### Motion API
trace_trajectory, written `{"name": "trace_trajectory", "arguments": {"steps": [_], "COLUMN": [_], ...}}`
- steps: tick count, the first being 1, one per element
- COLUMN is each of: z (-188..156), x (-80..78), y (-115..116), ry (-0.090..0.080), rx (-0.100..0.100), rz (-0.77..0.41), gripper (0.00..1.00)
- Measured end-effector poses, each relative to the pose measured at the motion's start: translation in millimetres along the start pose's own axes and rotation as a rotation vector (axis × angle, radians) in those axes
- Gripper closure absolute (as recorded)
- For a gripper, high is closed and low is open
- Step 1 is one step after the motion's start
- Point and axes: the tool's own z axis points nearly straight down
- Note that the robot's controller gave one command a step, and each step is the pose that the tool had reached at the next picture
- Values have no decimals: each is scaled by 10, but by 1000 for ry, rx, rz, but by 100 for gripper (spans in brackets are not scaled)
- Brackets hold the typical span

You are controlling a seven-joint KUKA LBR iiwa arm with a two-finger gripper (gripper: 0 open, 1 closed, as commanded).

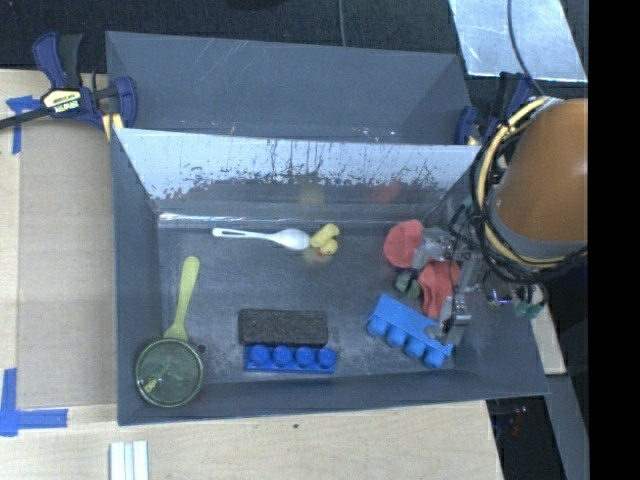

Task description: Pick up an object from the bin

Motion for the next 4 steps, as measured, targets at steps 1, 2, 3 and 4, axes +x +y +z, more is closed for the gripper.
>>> {"name": "trace_trajectory", "arguments": {"steps": [1,2,3,4], "z": [-43,516,688,966], "x": [-16,-114,-187,-183], "y": [3,200,37,32], "ry": [-9,-11,-13,-12], "rx": [1,0,2,1], "rz": [-2,121,-22,-1], "gripper": [0,0,0,0]}}
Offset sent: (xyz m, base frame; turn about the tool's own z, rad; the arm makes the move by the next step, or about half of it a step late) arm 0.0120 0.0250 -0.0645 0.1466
